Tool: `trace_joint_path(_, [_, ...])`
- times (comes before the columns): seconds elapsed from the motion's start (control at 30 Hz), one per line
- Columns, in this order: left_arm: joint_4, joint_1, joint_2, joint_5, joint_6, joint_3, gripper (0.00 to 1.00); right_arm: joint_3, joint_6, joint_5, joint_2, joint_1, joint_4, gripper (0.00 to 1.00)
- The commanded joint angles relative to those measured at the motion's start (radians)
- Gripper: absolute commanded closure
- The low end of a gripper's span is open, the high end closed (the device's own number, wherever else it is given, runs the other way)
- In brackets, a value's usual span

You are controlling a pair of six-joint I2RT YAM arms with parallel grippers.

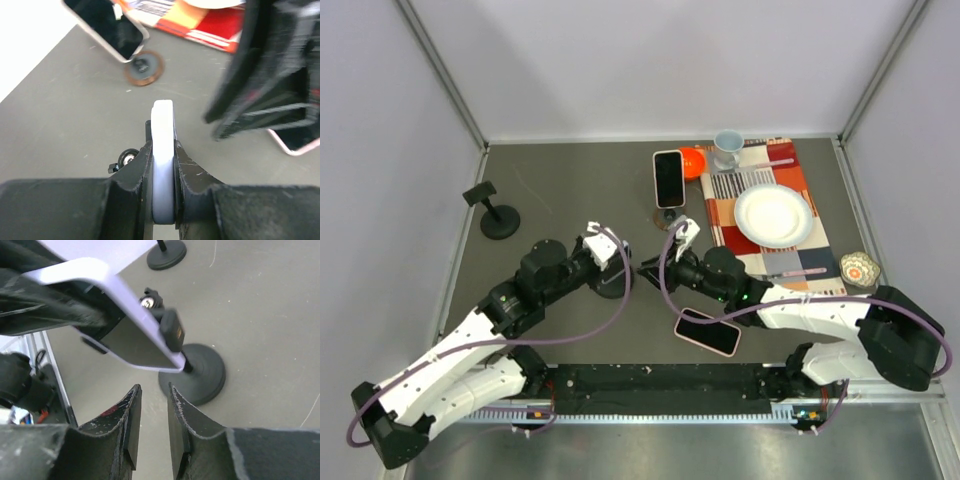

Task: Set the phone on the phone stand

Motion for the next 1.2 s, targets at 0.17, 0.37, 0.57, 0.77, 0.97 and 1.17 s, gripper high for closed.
trace_joint_path(0.17, [0.109,0.033,0.023,-0.236,0.007,0.020,1.00,0.045,0.036,0.069,-0.060,0.062,-0.036,1.00])
trace_joint_path(0.37, [0.077,0.033,-0.021,-0.134,-0.002,0.052,1.00,0.039,-0.073,-0.066,-0.111,-0.056,-0.116,0.75])
trace_joint_path(0.57, [0.046,0.035,-0.069,0.130,-0.067,0.112,1.00,0.115,-0.206,-0.416,-0.085,-0.124,-0.186,0.35])
trace_joint_path(0.77, [0.043,0.036,-0.064,0.315,-0.081,0.100,1.00,0.102,-0.280,-0.602,-0.062,-0.124,-0.107,0.11])
trace_joint_path(0.97, [0.055,0.052,-0.029,0.369,-0.056,0.095,1.00,0.106,-0.320,-0.692,0.030,-0.125,-0.036,0.13])
trace_joint_path(1.17, [0.050,0.073,-0.018,0.381,-0.044,0.080,1.00,0.109,-0.319,-0.801,0.110,-0.125,0.030,0.27])
